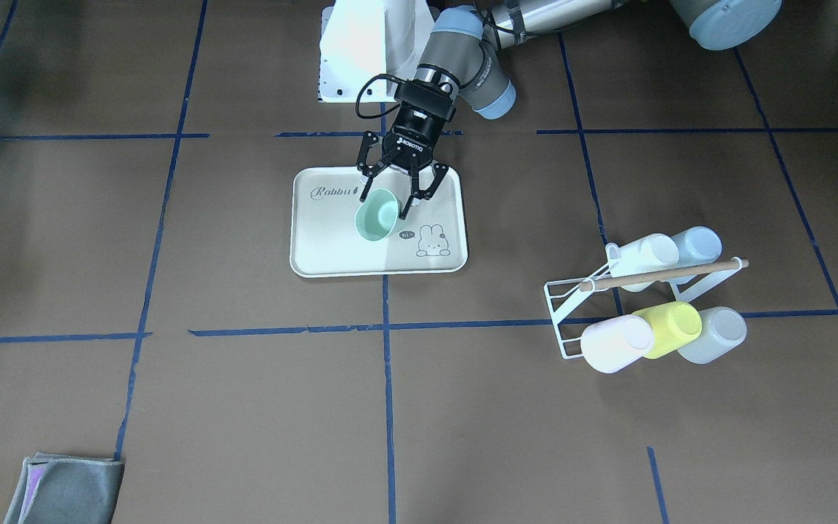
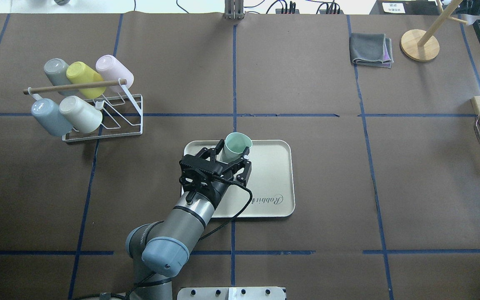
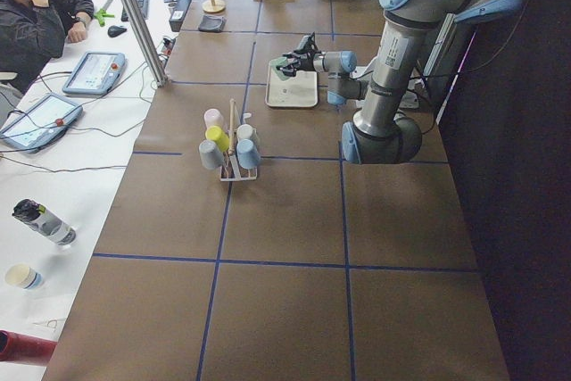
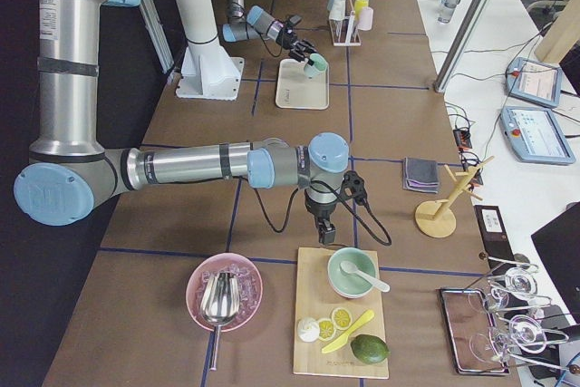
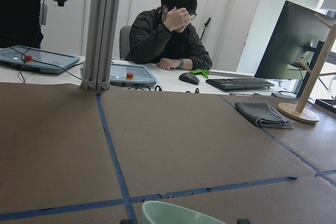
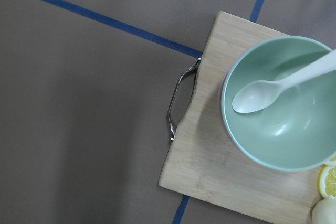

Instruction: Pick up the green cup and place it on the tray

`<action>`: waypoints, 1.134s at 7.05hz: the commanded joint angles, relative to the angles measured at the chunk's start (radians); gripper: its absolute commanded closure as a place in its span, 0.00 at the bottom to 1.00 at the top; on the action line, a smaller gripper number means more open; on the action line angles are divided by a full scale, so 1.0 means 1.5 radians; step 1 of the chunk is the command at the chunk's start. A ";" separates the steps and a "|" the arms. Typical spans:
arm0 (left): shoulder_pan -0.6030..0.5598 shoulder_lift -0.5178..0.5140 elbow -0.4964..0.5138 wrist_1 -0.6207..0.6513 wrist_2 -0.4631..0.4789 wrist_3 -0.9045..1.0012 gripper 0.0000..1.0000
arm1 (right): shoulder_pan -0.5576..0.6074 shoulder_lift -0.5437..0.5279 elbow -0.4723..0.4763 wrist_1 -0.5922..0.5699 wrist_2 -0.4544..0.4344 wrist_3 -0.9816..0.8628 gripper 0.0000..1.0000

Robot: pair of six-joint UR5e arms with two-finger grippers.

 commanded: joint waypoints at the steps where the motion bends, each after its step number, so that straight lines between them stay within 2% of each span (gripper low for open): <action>1: 0.001 -0.006 0.032 -0.011 -0.001 0.003 0.30 | 0.000 0.000 -0.003 0.000 0.000 -0.001 0.01; 3: 0.015 -0.006 0.037 -0.015 -0.001 0.002 0.29 | 0.000 0.002 -0.007 0.000 0.000 -0.001 0.01; 7: 0.025 0.003 0.050 -0.045 -0.001 0.004 0.13 | 0.000 0.003 -0.006 0.000 0.000 -0.001 0.01; 8: 0.025 0.021 0.048 -0.071 -0.001 0.004 0.05 | 0.000 0.003 -0.006 0.000 0.000 0.000 0.01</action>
